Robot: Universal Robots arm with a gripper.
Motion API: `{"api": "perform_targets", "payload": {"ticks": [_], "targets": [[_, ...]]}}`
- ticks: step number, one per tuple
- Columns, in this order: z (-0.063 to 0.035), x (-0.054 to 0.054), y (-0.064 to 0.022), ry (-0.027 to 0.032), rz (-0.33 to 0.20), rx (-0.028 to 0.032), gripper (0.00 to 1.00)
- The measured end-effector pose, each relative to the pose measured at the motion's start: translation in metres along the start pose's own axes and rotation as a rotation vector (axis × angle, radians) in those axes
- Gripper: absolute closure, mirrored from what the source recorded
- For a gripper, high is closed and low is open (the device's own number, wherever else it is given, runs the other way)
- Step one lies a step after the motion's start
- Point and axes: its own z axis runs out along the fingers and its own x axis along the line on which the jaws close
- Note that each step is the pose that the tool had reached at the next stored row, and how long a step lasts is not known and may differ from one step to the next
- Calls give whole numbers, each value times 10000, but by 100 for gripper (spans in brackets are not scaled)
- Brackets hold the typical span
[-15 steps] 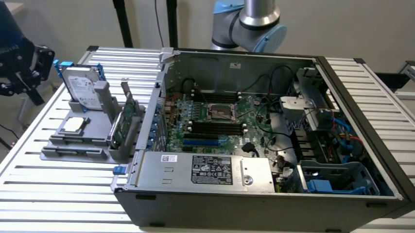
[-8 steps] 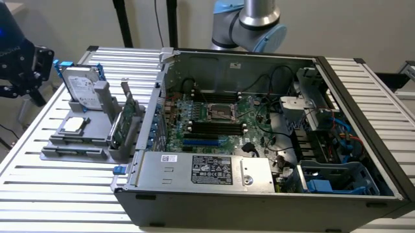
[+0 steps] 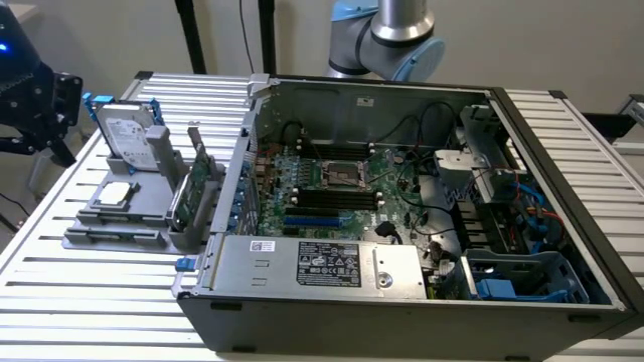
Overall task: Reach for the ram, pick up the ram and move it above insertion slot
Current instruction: 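Pick up the ram and move it above insertion slot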
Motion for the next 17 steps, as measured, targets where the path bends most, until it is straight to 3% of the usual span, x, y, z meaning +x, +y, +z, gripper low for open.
{"api": "perform_targets", "payload": {"ticks": [9, 17], "targets": [[30, 1, 0, -6, -1640, 26, 89], [52, 1, 0, -33, -3093, 123, 89]]}}
